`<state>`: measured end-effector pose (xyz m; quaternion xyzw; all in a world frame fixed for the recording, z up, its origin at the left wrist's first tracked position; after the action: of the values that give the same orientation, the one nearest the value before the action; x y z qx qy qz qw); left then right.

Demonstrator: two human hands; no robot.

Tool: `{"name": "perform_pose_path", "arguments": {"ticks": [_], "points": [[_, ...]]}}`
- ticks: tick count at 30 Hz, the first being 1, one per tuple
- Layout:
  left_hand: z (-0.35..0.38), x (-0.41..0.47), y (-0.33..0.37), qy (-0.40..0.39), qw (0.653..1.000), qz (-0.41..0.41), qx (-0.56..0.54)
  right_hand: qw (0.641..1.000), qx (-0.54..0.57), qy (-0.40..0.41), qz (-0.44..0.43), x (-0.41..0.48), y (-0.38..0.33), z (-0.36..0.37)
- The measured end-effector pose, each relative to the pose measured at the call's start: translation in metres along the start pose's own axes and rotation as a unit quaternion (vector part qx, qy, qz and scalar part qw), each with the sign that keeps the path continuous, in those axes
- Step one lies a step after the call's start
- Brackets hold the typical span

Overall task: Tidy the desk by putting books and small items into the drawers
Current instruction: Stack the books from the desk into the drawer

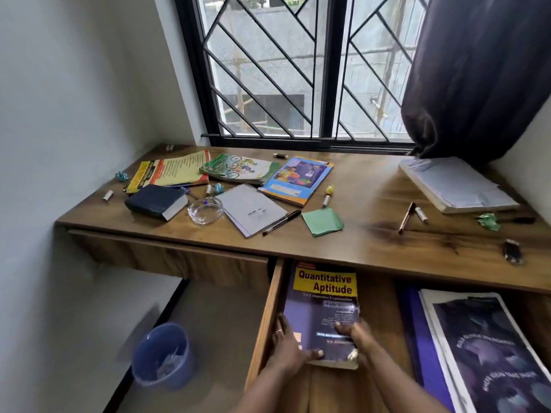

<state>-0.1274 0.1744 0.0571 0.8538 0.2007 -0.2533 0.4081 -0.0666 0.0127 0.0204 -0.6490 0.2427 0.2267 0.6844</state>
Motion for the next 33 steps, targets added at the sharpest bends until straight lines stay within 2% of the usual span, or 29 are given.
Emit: {"name": "perform_pose_path", "arguments": {"ticks": [5, 9, 17, 21, 24, 29, 31, 33], "points": [[0.005, -0.004, -0.003, 0.011, 0.998, 0.028, 0.062, 0.992, -0.112, 0.048, -0.018, 0.025, 0.008, 0.001], [0.008, -0.001, -0.007, 0.027, 0.994, 0.040, 0.098, 0.981, -0.175, 0.072, -0.028, 0.083, 0.049, -0.017], [0.016, -0.018, -0.018, 0.025, 0.993, 0.016, 0.118, 0.968, -0.227, 0.102, -0.018, 0.002, 0.026, -0.005], [0.018, -0.030, -0.019, -0.003, 0.993, -0.010, 0.121, 0.964, -0.248, 0.095, -0.016, 0.001, 0.041, -0.013], [0.020, -0.048, -0.020, 0.007, 0.991, -0.015, 0.131, 0.951, -0.297, 0.091, -0.007, 0.006, 0.058, -0.022], [0.018, -0.072, -0.026, 0.038, 0.988, -0.025, 0.150, 0.936, -0.335, 0.099, -0.042, -0.046, 0.047, -0.016], [0.014, -0.083, -0.025, 0.044, 0.985, -0.025, 0.163, 0.929, -0.353, 0.104, -0.047, -0.009, 0.070, -0.025], [0.011, -0.098, -0.024, 0.034, 0.986, -0.005, 0.162, 0.915, -0.387, 0.104, -0.049, -0.018, 0.070, -0.023]]}}
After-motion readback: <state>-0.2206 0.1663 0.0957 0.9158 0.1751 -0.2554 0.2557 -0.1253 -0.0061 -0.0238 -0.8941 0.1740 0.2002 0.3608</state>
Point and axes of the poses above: each hand's wrist, its own x-axis towards the middle knuckle, its own z-axis out of the palm, y = z × x, the point moved 4 cm from there along x, towards the middle knuckle, and after that the axes turned 4 degrees about -x, right-handed, at the moved point
